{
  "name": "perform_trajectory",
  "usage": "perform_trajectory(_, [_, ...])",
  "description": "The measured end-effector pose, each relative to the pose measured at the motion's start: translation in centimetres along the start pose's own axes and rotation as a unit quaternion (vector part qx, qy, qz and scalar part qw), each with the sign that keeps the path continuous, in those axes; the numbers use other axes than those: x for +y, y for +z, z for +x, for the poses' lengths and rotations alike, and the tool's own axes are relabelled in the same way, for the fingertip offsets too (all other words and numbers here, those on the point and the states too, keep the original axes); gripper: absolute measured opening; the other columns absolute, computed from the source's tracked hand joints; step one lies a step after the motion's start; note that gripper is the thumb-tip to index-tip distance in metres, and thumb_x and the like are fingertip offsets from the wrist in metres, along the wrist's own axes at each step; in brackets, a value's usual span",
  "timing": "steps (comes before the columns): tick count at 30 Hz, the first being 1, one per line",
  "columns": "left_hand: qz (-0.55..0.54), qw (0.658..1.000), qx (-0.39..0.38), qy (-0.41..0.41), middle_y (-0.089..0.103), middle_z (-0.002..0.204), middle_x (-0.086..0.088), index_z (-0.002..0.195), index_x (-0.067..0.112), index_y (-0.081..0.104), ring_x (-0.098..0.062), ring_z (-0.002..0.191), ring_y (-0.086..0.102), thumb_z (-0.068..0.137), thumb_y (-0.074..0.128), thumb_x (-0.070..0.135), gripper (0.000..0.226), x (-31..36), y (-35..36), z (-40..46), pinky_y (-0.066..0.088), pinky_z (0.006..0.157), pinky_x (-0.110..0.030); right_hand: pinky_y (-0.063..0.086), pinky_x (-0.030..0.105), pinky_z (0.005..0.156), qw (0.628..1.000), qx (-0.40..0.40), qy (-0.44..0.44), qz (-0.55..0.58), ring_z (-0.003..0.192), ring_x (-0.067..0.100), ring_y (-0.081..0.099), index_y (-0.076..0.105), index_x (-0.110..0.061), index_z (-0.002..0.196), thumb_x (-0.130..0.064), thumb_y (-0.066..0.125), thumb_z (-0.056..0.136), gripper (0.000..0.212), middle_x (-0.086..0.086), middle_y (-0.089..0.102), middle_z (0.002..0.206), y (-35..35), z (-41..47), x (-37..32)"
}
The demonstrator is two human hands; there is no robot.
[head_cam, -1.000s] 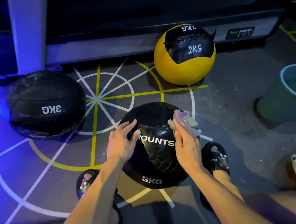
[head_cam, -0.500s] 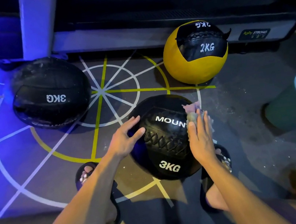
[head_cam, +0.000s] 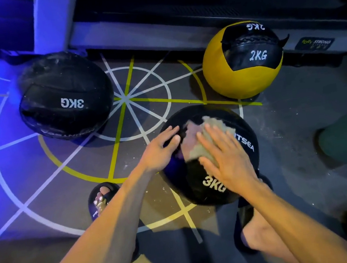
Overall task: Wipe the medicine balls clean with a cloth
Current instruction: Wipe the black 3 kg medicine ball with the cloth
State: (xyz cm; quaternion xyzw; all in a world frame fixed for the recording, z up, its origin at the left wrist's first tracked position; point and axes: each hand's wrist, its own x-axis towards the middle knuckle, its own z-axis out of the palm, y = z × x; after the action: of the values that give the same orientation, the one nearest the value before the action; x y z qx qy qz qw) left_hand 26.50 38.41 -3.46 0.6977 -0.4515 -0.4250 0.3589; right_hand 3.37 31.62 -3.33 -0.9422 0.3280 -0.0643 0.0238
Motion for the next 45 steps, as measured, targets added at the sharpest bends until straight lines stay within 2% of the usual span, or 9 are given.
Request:
perform_trajectory(4, [-0.026, 0.999, -0.041, 0.005, 0.043, 0.159, 0.011, 0.147, 0.033, 0.054, -0.014, 0.15, 0.034, 0.107, 0.049, 0.037, 0.04, -0.3, -0.1, 0.6, 0.027, 0.124, -0.05, 0.01, 0.044, 0.127, 0.989, 0.033, 0.119, 0.076, 0.156, 0.013, 0.002, 0.019, -0.025, 0.161, -0.058, 0.029, 0.103, 0.067, -0.002, 0.009, 0.17, -0.7, 1.7, 2.0])
perform_trajectory(10, [0.02, 0.995, -0.087, 0.035, 0.019, 0.168, 0.014, 0.159, 0.028, 0.034, -0.01, 0.155, 0.015, 0.112, 0.042, 0.022, 0.048, 0.6, 1.4, 2.0, 0.013, 0.127, -0.035, 0.016, 0.05, 0.125, 0.968, 0.048, 0.225, 0.102, 0.157, 0.02, 0.006, 0.02, -0.021, 0.161, -0.051, 0.017, 0.107, 0.062, 0.004, 0.014, 0.169, -1.5, 3.6, 3.6])
perform_trajectory(18, [-0.038, 0.997, -0.069, 0.011, 0.026, 0.164, 0.01, 0.153, 0.014, 0.044, -0.016, 0.156, 0.016, 0.11, 0.043, 0.012, 0.043, -0.7, 1.1, 3.1, 0.015, 0.129, -0.041, 0.017, 0.05, 0.125, 0.995, 0.0, -0.05, -0.091, 0.156, 0.027, 0.01, 0.026, -0.011, 0.159, -0.018, 0.058, 0.099, 0.068, 0.01, 0.013, 0.169, 2.8, -4.9, -0.2])
perform_trajectory(21, [-0.032, 0.997, -0.056, 0.032, 0.027, 0.161, 0.015, 0.153, 0.019, 0.045, -0.016, 0.156, 0.017, 0.11, 0.042, 0.013, 0.043, -0.9, 1.4, 3.0, 0.018, 0.128, -0.046, 0.018, 0.05, 0.123, 0.984, -0.04, -0.128, -0.118, 0.157, 0.024, 0.006, 0.02, -0.017, 0.161, -0.032, 0.045, 0.104, 0.064, 0.006, 0.01, 0.17, 0.5, -3.3, 1.2])
perform_trajectory(27, [-0.011, 0.998, -0.046, 0.05, 0.026, 0.162, 0.021, 0.154, 0.029, 0.042, -0.011, 0.156, 0.016, 0.111, 0.042, 0.02, 0.044, -1.0, 2.4, 2.9, 0.013, 0.129, -0.049, 0.023, 0.044, 0.124, 0.961, -0.056, 0.241, 0.12, 0.153, 0.023, 0.021, 0.023, -0.017, 0.16, -0.061, 0.033, 0.102, 0.074, 0.007, 0.024, 0.166, -4.2, 5.7, 5.1])
perform_trajectory(35, [-0.018, 0.999, -0.013, 0.041, 0.028, 0.163, 0.021, 0.148, 0.043, 0.045, -0.003, 0.153, 0.019, 0.108, 0.051, 0.019, 0.047, -0.7, 3.0, 0.9, 0.016, 0.128, -0.042, -0.01, 0.043, 0.125, 0.97, -0.163, -0.147, -0.103, 0.154, 0.016, -0.01, 0.004, -0.025, 0.158, -0.044, 0.008, 0.1, 0.061, -0.009, 0.0, 0.165, -3.3, 6.0, 1.5])
perform_trajectory(39, [0.003, 0.998, -0.018, 0.055, 0.028, 0.163, 0.022, 0.152, 0.038, 0.045, -0.004, 0.155, 0.015, 0.108, 0.052, 0.025, 0.047, -0.2, 3.2, 0.8, 0.012, 0.128, -0.053, 0.014, 0.044, 0.127, 0.994, -0.101, -0.02, 0.02, 0.155, 0.018, 0.013, 0.026, -0.022, 0.158, -0.026, 0.034, 0.107, 0.052, -0.004, 0.019, 0.167, -4.1, 7.6, 2.6])
perform_trajectory(42, [0.015, 0.999, -0.018, 0.048, 0.02, 0.163, 0.025, 0.157, 0.036, 0.036, -0.001, 0.154, 0.012, 0.105, 0.058, 0.023, 0.058, -0.2, 3.5, 0.2, 0.008, 0.129, -0.051, 0.049, 0.022, 0.094, 0.961, 0.008, 0.162, 0.222, 0.112, 0.01, 0.06, 0.053, -0.023, 0.139, -0.015, 0.043, 0.105, 0.036, -0.004, 0.058, 0.136, -5.3, 9.0, 4.6])
perform_trajectory(45, [0.02, 0.998, 0.009, 0.065, 0.02, 0.16, 0.028, 0.157, 0.037, 0.035, -0.001, 0.153, 0.014, 0.102, 0.062, 0.026, 0.062, -0.7, 4.0, -0.9, 0.006, 0.129, -0.049, 0.045, 0.027, 0.085, 0.949, -0.004, 0.26, 0.177, 0.106, 0.02, 0.06, 0.062, -0.02, 0.13, -0.027, 0.054, 0.102, 0.03, 0.002, 0.059, 0.123, -5.3, 11.0, 7.8])
